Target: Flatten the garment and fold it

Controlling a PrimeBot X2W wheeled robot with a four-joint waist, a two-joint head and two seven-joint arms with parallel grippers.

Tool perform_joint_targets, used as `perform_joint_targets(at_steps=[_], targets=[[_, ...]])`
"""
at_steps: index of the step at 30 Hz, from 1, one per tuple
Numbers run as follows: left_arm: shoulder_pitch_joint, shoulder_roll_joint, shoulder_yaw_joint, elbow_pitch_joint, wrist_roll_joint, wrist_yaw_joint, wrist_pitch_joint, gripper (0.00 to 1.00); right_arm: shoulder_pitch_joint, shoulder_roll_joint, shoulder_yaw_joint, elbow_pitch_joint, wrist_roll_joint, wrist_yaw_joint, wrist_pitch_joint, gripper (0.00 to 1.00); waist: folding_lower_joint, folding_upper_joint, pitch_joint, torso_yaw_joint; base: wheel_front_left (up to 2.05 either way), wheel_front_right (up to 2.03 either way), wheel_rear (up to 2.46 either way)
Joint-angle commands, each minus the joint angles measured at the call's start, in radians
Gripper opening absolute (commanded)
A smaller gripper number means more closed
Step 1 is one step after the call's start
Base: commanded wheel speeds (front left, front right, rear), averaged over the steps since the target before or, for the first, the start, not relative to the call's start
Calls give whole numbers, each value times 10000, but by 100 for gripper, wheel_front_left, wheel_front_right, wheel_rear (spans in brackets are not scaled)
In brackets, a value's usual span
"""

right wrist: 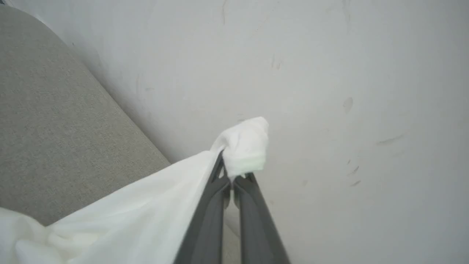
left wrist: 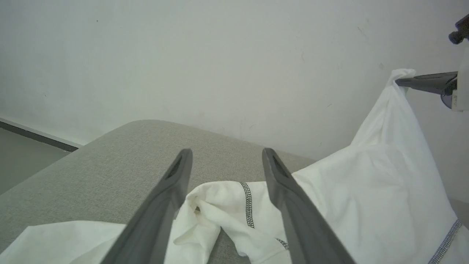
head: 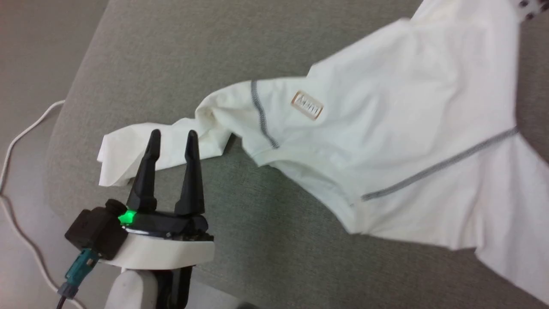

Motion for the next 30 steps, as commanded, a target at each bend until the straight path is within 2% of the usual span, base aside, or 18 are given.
perform_joint_targets(at_steps=[1,4,10,11,12,13,21,25,30], targets=[[-226,-20,-122,-2,-98,27,-47,100,-512,-223,336,254,-231,-13,-181,0,-1,0,664,705,0,0,0],[-434,-20,-370,89,-288,34,-47,100,-1321,-451,994,1066,-271,-13,-418,0,-1,0,926,1027,0,0,0],[-682,-20,-653,247,-581,104,-47,100,-1786,-283,1765,2567,-210,-13,-678,0,-1,0,1225,1270,0,0,0],[-713,-20,-676,271,-598,108,-47,100,-1785,-241,1819,2779,-203,-13,-723,4,-1,0,1238,1273,0,0,0],[-744,-20,-687,295,-609,115,-47,100,-1781,-186,1808,2977,-191,-13,-770,31,-1,0,1236,1263,0,0,0],[-777,-20,-682,313,-609,119,-47,100,-1776,-124,1765,3157,-183,-13,-834,98,-1,0,1215,1240,0,0,0],[-739,-20,-322,368,-134,30,-47,100,-1554,448,1587,3683,125,-13,-1662,100,-1,0,588,667,0,0,0],[-427,-20,-7,302,279,-30,-47,100,-779,674,560,3396,826,-13,-2131,100,-1,0,-115,118,0,0,0],[76,-20,366,195,621,-65,-47,100,1162,356,-606,2120,1468,-13,-1743,100,-1,0,-686,-412,0,0,0]])
